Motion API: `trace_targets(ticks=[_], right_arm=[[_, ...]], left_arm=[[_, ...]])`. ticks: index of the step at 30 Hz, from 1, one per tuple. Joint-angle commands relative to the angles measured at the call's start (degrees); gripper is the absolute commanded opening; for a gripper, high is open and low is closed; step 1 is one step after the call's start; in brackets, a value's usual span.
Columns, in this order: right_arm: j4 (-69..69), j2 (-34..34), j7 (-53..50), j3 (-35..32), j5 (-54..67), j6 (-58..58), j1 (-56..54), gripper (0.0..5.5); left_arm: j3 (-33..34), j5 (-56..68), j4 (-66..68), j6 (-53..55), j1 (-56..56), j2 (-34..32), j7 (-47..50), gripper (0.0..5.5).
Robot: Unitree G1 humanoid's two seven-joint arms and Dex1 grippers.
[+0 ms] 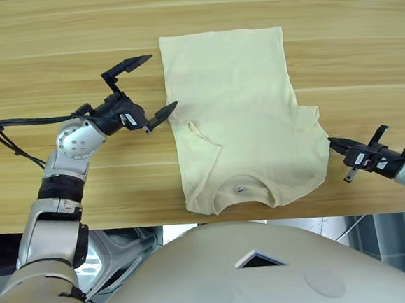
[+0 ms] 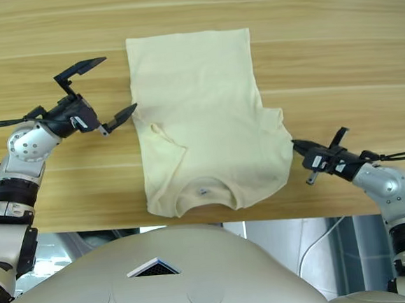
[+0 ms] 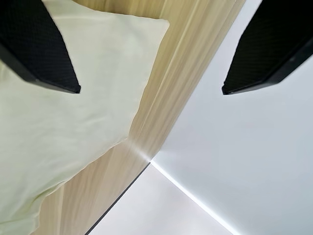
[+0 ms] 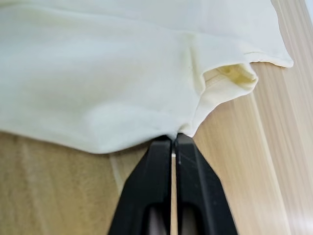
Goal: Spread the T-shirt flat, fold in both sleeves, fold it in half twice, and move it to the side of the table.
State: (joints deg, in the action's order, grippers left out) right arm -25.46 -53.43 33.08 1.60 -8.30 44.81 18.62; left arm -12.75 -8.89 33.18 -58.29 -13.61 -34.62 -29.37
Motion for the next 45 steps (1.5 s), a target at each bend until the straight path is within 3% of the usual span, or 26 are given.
trace_targets(ticks=[1,13,20,33,45], right_arm=[[0.32,-0.92,1.09,-0.44,0.48,-0.01,1.62,0.03],[7.48,-3.17,2.45,-4.78,3.1,0.4,2.34,0.03],[10.08,-1.95,2.78,-4.13,2.77,-0.84,-1.96,0.03],[19.55,0.85,7.72,4.26,0.84,-2.44,-8.9,0.03],[19.98,5.69,11.4,14.37,-6.6,-5.98,-16.45,0.03]], left_arm=[[0.06,-1.01,0.08,0.55,-0.32,0.08,0.16,5.4],[-0.15,-1.94,0.61,0.49,-0.84,1.1,0.48,5.4],[-0.21,-2.31,1.13,0.37,-1.0,1.38,0.59,5.4],[-0.66,-3.27,2.96,-0.04,-2.66,2.3,0.75,5.4],[-0.81,-3.61,3.08,-0.14,-2.77,2.92,0.8,5.4]])
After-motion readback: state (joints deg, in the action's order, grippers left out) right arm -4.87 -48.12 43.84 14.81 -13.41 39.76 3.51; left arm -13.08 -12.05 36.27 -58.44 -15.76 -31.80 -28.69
